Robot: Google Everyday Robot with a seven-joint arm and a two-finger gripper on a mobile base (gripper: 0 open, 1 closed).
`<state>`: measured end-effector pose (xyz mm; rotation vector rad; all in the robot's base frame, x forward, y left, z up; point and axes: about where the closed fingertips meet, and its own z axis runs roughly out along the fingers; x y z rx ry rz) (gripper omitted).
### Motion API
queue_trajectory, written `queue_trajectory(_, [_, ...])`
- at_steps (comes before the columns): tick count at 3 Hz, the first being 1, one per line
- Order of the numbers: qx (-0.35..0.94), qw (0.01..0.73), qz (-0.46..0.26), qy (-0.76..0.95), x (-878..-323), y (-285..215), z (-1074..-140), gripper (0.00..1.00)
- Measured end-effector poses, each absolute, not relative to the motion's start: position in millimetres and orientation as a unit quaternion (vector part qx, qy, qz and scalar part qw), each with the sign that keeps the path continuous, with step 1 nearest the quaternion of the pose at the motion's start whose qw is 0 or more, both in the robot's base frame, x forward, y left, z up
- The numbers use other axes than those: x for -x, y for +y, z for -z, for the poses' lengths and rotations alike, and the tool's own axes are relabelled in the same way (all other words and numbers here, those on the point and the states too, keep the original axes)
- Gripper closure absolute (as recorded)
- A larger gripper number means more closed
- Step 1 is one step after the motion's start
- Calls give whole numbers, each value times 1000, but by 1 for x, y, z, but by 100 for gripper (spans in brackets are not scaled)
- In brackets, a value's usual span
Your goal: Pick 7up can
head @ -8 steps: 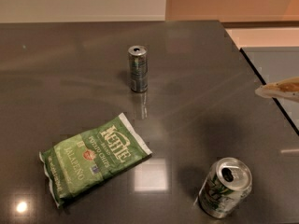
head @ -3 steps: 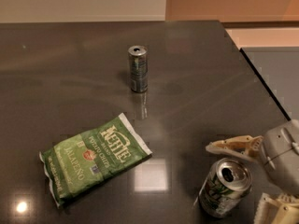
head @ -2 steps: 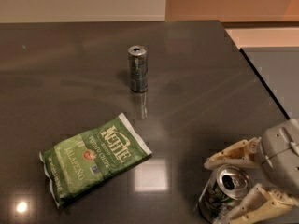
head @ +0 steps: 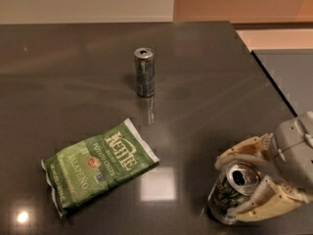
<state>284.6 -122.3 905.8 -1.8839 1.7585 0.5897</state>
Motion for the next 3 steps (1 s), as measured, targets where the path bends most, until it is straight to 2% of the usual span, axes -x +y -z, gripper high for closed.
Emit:
queue_trajectory(1, [685,247,-205,654,-296,-119,-927,100])
queue_trajectory(3, [679,258,-176,665,-330,-107,-1009,100])
